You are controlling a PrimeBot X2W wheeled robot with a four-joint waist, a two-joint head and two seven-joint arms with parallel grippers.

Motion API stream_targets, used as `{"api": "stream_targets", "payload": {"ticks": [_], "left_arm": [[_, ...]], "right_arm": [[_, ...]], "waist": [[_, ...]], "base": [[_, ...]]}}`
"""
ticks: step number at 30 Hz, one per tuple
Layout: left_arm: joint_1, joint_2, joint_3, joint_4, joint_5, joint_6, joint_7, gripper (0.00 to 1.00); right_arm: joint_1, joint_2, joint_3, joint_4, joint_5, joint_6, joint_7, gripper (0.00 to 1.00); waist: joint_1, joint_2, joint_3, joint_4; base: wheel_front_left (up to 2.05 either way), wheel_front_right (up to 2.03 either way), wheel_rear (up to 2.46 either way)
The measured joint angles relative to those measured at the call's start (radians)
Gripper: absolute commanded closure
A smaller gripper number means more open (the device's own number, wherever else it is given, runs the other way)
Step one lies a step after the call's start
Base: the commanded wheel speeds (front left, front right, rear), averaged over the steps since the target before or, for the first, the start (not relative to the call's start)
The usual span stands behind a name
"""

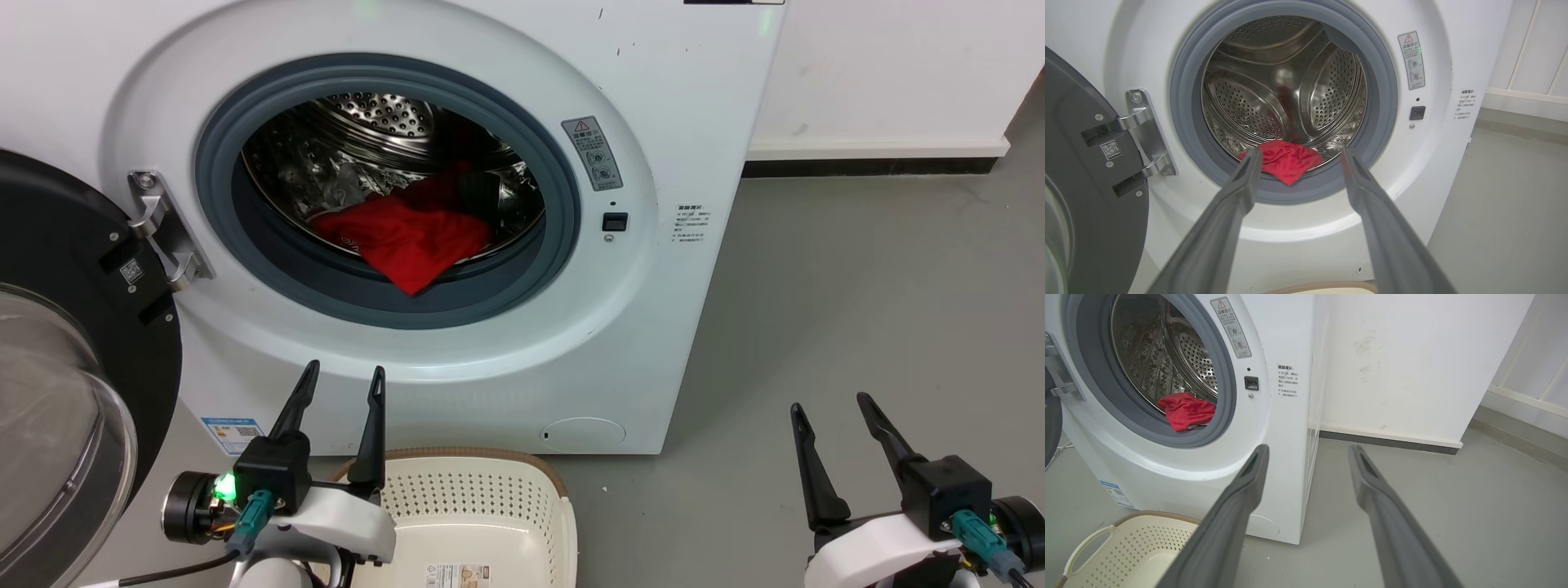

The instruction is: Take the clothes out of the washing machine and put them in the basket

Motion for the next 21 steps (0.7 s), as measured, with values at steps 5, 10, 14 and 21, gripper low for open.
{"api": "stream_targets", "payload": {"ticks": [5, 10, 14, 21], "left_arm": [[-0.001, 0.000, 0.001, 0.008, -0.002, 0.001, -0.002, 0.00], [-0.002, 0.000, 0.002, 0.014, -0.009, 0.001, -0.002, 0.00], [-0.002, -0.001, 0.003, 0.017, -0.012, 0.001, -0.002, 0.00], [-0.004, -0.002, 0.004, 0.019, -0.014, 0.005, -0.002, 0.00]], "right_arm": [[0.000, 0.000, 0.000, 0.002, -0.003, 0.000, -0.003, 0.00], [0.000, 0.000, 0.000, 0.004, 0.002, 0.000, -0.003, 0.00], [0.000, 0.000, -0.001, 0.005, 0.002, 0.000, -0.003, 0.00], [0.000, 0.000, -0.001, 0.006, 0.005, 0.000, -0.001, 0.00]], "waist": [[0.0000, 0.0000, 0.002, -0.002], [0.0000, 0.0000, 0.002, -0.002], [0.0000, 0.0000, 0.002, -0.002], [0.0000, 0.0000, 0.006, -0.002]], "base": [[0.00, 0.00, 0.00], [0.00, 0.00, 0.00], [0.00, 0.00, 0.00], [0.00, 0.00, 0.00]]}}
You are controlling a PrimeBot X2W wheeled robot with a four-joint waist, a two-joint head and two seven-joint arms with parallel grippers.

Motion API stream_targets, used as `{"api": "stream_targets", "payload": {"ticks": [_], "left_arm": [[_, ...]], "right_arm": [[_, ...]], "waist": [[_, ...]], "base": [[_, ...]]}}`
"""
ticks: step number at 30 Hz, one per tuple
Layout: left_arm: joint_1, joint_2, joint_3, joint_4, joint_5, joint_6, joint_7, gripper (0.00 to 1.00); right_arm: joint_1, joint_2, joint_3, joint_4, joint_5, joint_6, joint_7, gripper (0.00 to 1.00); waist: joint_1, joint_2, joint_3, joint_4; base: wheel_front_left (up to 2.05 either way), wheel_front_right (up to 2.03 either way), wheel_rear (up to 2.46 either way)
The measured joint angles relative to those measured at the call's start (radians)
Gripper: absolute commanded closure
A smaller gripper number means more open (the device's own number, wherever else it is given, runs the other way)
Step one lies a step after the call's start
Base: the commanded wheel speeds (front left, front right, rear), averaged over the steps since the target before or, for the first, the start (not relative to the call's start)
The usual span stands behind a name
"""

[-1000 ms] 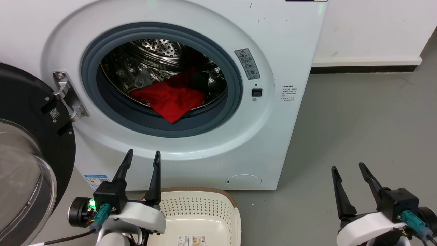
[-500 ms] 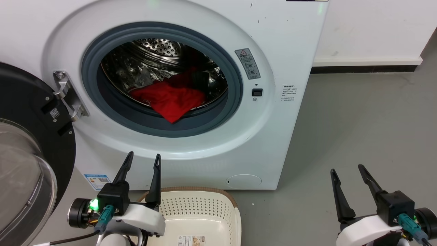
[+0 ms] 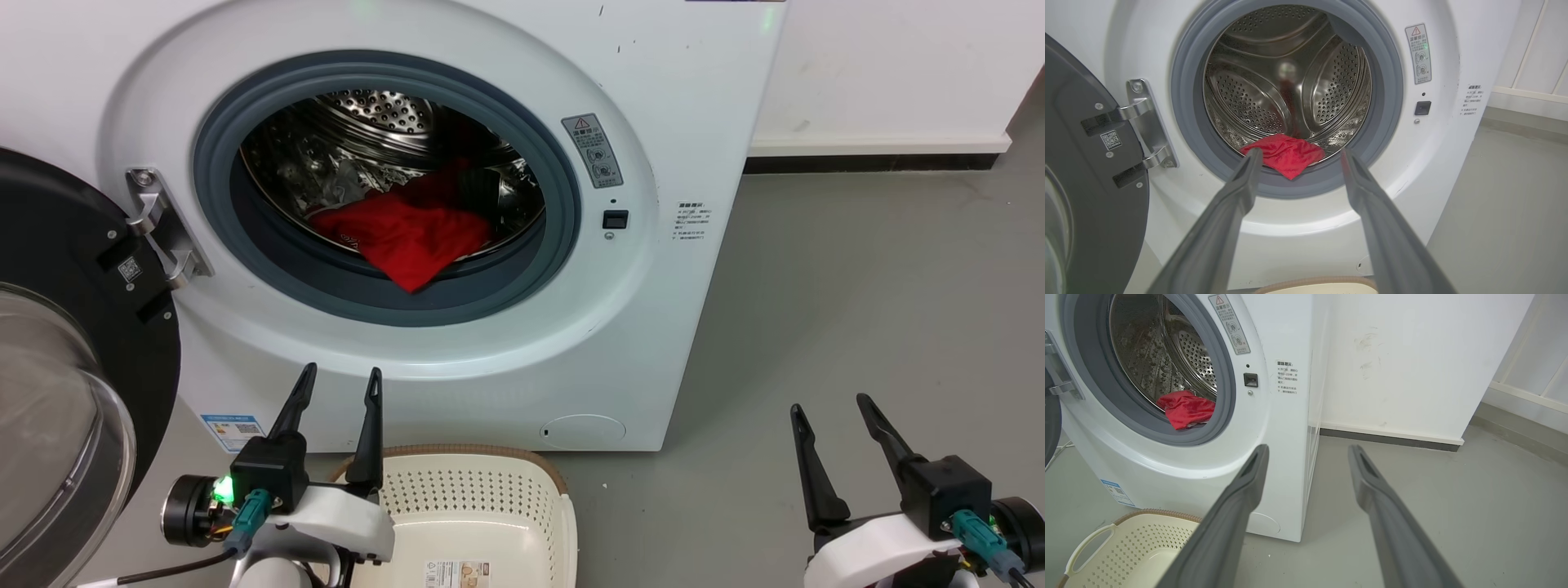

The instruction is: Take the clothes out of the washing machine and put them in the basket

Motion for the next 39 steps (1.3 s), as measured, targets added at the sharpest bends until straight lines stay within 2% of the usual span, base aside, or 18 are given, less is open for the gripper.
{"api": "stream_targets", "payload": {"ticks": [4, 12, 18, 26, 31, 39], "left_arm": [[-0.026, -0.001, 0.006, 0.009, -0.004, 0.007, 0.000, 0.00], [-0.183, 0.006, 0.043, 0.098, -0.038, 0.015, 0.000, 0.00], [-0.339, 0.033, 0.065, 0.193, -0.051, 0.012, 0.000, 0.00], [-0.575, 0.093, 0.085, 0.371, -0.068, -0.004, 0.000, 0.00], [-0.724, 0.154, 0.089, 0.482, -0.077, -0.023, 0.007, 0.00], [-0.931, 0.240, 0.074, 0.676, -0.083, -0.044, 0.085, 0.00]], "right_arm": [[-0.007, 0.000, 0.005, -0.013, 0.000, 0.000, 0.004, 0.00], [-0.097, 0.000, 0.026, -0.055, -0.019, 0.000, 0.013, 0.00], [-0.170, 0.000, 0.046, -0.076, -0.021, 0.000, 0.012, 0.00], [-0.256, 0.000, 0.085, -0.076, -0.010, 0.000, -0.011, 0.00], [-0.306, 0.000, 0.151, -0.047, 0.006, 0.000, -0.029, 0.00], [-0.356, 0.000, 0.217, 0.007, 0.044, 0.000, -0.070, 0.00]], "waist": [[0.0000, 0.0000, 0.026, -0.004], [0.0000, 0.0000, 0.156, -0.021], [0.0001, 0.0000, 0.273, -0.041], [0.0002, 0.0000, 0.432, -0.079], [0.0002, 0.0000, 0.511, -0.115], [0.0001, 0.0000, 0.592, -0.189]], "base": [[0.00, 0.00, 0.00], [0.00, 0.00, 0.00], [0.00, 0.00, 0.00], [0.00, 0.00, 0.00], [0.00, 0.00, 0.00], [0.00, 0.00, 0.00]]}}
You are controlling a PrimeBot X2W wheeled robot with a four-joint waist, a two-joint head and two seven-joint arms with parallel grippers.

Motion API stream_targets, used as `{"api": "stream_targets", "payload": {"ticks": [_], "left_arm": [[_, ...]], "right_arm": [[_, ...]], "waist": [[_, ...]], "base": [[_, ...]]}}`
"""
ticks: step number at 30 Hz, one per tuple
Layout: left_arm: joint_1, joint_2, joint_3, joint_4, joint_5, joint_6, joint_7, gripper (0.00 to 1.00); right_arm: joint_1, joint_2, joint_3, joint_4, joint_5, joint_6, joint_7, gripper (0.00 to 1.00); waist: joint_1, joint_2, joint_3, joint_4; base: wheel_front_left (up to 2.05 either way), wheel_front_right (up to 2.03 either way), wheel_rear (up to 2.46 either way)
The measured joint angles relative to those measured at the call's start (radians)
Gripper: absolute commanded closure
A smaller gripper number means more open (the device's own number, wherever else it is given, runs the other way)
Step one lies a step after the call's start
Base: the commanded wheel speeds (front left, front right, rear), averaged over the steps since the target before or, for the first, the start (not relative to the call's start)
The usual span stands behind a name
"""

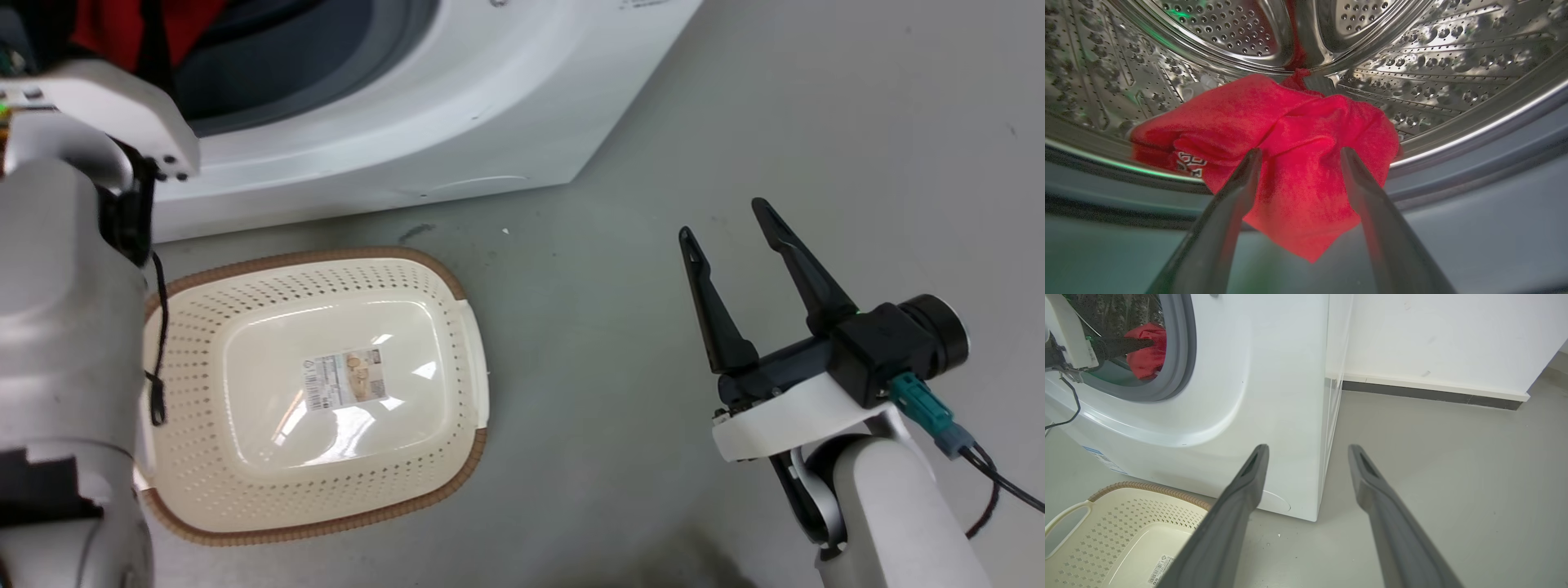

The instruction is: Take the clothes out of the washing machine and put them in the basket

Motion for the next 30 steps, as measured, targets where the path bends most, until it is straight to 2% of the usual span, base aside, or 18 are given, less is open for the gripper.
{"api": "stream_targets", "payload": {"ticks": [7, 16, 17, 18, 19, 22, 25, 30], "left_arm": [[-0.154, 0.061, -0.045, 0.153, 0.016, -0.013, 0.124, 0.00], [-0.280, 0.100, -0.102, 0.285, 0.003, -0.023, 0.312, 0.00], [-0.286, 0.104, -0.106, 0.292, -0.003, -0.023, 0.330, 0.50], [-0.293, 0.107, -0.111, 0.296, -0.005, -0.024, 0.343, 0.87], [-0.299, 0.109, -0.115, 0.300, -0.006, -0.024, 0.347, 1.00], [-0.304, 0.114, -0.129, 0.305, -0.016, -0.025, 0.351, 1.00], [-0.299, 0.123, -0.139, 0.308, -0.015, -0.025, 0.304, 1.00], [-0.264, 0.122, -0.141, 0.286, -0.018, -0.007, 0.118, 1.00]], "right_arm": [[-0.036, 0.000, 0.042, 0.037, 0.027, 0.000, -0.026, 0.00], [-0.067, 0.000, 0.067, 0.068, 0.053, 0.000, -0.051, 0.00], [-0.068, 0.000, 0.069, 0.074, 0.056, 0.000, -0.051, 0.00], [-0.070, 0.000, 0.071, 0.078, 0.058, 0.000, -0.053, 0.00], [-0.071, 0.000, 0.072, 0.080, 0.060, 0.000, -0.055, 0.00], [-0.076, 0.000, 0.070, 0.087, 0.047, 0.000, -0.060, 0.00], [-0.079, 0.000, 0.064, 0.092, 0.041, 0.000, -0.061, 0.00], [-0.080, 0.000, 0.057, 0.109, 0.042, 0.000, -0.067, 0.00]], "waist": [[0.0000, 0.0000, 0.039, -0.048], [-0.0001, 0.0000, 0.064, -0.077], [0.0000, 0.0000, 0.065, -0.078], [-0.0001, 0.0000, 0.065, -0.079], [-0.0001, 0.0000, 0.066, -0.080], [-0.0001, 0.0000, 0.068, -0.081], [0.0000, 0.0000, 0.062, -0.079], [-0.0001, 0.0000, 0.031, -0.072]], "base": [[0.00, 0.00, 0.00], [0.00, 0.00, 0.00], [0.00, 0.00, 0.00], [0.00, 0.00, 0.00], [0.00, 0.00, 0.00], [0.00, 0.00, 0.00], [0.00, 0.00, 0.00], [0.00, 0.00, 0.00]]}}
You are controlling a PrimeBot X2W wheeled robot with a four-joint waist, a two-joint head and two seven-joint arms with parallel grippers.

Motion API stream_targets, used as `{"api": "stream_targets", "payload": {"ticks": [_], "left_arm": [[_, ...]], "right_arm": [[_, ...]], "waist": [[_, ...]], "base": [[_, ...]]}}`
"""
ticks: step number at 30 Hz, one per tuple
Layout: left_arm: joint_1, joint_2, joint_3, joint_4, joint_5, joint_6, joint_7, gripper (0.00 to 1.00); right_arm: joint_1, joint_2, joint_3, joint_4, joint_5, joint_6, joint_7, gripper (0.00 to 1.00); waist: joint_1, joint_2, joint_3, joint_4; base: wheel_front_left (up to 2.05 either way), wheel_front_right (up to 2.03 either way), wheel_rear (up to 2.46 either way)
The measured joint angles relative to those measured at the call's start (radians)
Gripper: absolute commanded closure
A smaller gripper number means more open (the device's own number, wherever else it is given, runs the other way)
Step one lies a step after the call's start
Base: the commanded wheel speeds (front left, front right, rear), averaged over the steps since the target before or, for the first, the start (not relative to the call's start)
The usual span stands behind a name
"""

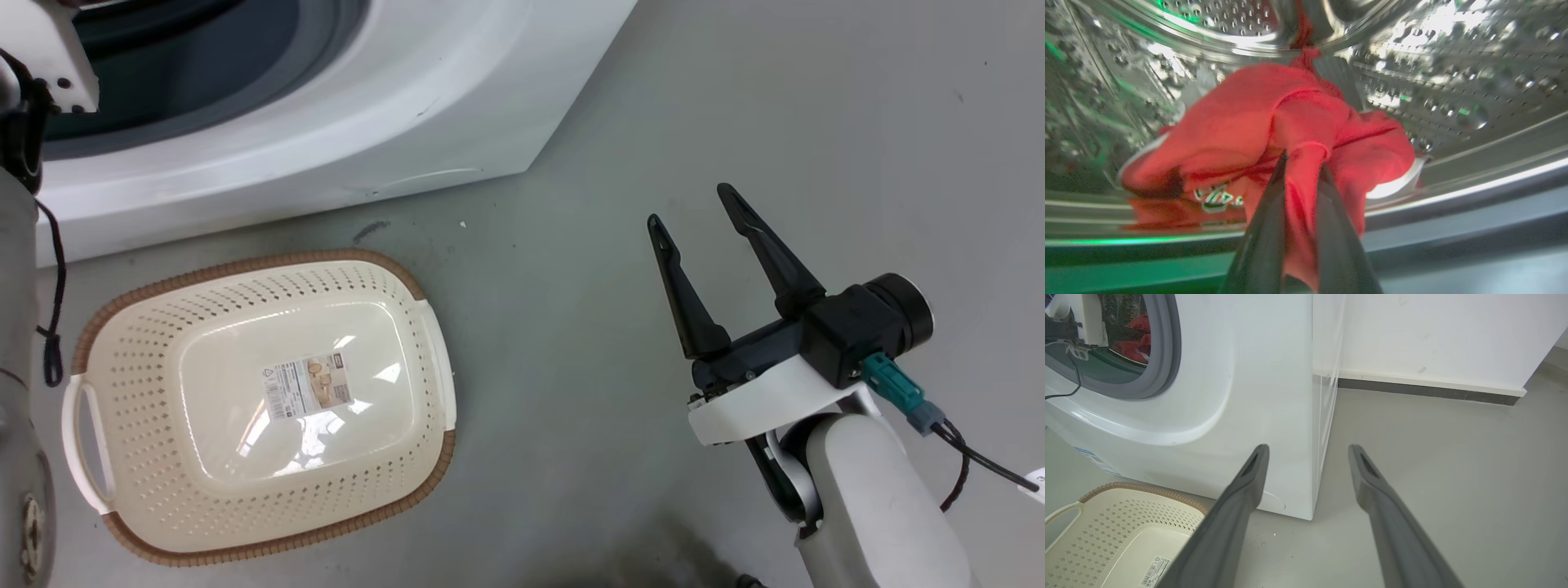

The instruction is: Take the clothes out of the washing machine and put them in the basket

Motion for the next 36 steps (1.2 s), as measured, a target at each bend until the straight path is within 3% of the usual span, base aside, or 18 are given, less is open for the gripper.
{"api": "stream_targets", "payload": {"ticks": [3, 7, 16, 27, 36], "left_arm": [[0.030, -0.009, 0.004, -0.011, -0.006, 0.013, -0.128, 1.00], [0.093, -0.024, 0.017, -0.038, -0.023, 0.023, -0.194, 1.00], [0.368, -0.095, 0.105, -0.370, -0.049, 0.059, -0.201, 1.00], [0.664, -0.191, 0.184, -0.596, -0.036, 0.048, -0.201, 1.00], [0.899, -0.286, 0.181, -0.818, -0.009, 0.033, -0.202, 1.00]], "right_arm": [[0.003, 0.000, -0.012, 0.006, -0.001, 0.000, 0.000, 0.00], [0.015, 0.000, -0.030, 0.010, -0.008, 0.000, 0.007, 0.00], [0.101, 0.000, -0.077, 0.011, -0.018, 0.000, 0.036, 0.00], [0.230, 0.000, -0.138, -0.002, -0.024, 0.000, 0.079, 0.00], [0.307, 0.000, -0.181, -0.027, -0.035, 0.000, 0.110, 0.00]], "waist": [[0.0000, 0.0000, -0.031, 0.006], [-0.0001, 0.0000, -0.082, 0.015], [-0.0001, 0.0000, -0.221, 0.039], [-0.0003, 0.0000, -0.404, 0.065], [-0.0004, 0.0000, -0.506, 0.101]], "base": [[0.00, 0.00, 0.00], [0.00, 0.00, 0.00], [0.00, 0.00, 0.00], [0.00, 0.00, 0.00], [0.00, 0.00, 0.00]]}}
